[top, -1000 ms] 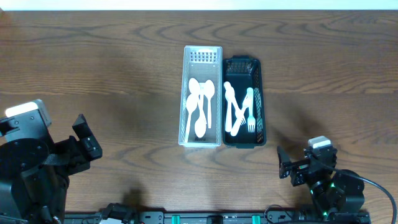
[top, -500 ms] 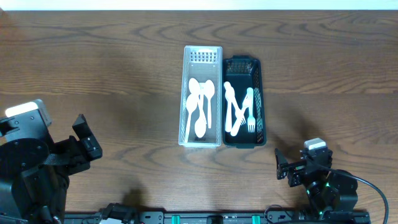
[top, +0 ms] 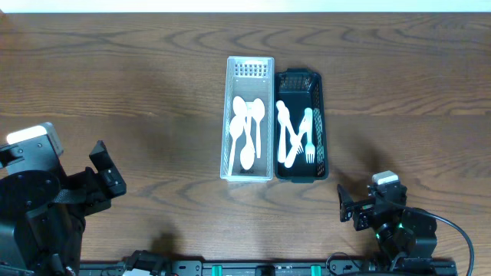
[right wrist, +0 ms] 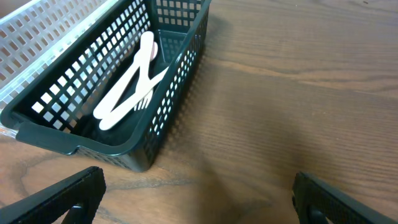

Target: Pack container

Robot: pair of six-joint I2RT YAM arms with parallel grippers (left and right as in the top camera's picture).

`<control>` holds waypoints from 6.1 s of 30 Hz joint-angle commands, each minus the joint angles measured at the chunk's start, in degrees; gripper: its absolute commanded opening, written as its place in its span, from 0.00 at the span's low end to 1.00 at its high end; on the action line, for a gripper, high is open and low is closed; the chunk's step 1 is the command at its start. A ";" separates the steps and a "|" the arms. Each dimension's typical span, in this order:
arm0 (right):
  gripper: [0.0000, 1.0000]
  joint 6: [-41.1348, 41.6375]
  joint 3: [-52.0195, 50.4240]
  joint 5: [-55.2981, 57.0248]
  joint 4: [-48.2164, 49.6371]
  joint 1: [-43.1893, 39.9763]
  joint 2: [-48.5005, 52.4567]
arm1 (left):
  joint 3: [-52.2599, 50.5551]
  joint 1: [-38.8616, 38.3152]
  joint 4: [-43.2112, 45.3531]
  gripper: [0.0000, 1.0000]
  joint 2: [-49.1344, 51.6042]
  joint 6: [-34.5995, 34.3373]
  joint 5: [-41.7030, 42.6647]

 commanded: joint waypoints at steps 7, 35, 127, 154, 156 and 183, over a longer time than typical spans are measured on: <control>0.99 -0.70 -0.35 -0.07 -0.07 0.57 -0.63 | 0.31 0.28 0.00 0.98 0.11 0.76 -1.14; 0.99 -0.72 -0.35 -0.07 -0.07 0.57 -0.63 | 0.31 0.28 0.00 0.98 0.11 0.76 -1.14; 0.99 -0.72 -0.35 -0.04 -0.07 0.57 -0.63 | -88.70 6.01 44.92 0.98 -50.23 4.85 -3.45; 0.99 -0.72 -0.35 -0.07 -0.07 0.57 -0.63 | -88.70 6.01 44.92 0.98 -50.16 4.85 -3.48; 0.99 -0.72 -0.35 -0.07 -0.07 0.57 -0.63 | -88.70 6.01 44.92 0.98 -50.16 4.85 -3.45; 0.99 -0.72 -0.35 -0.07 -0.07 0.57 -0.63 | -88.70 6.03 44.92 0.98 -50.16 4.85 -3.48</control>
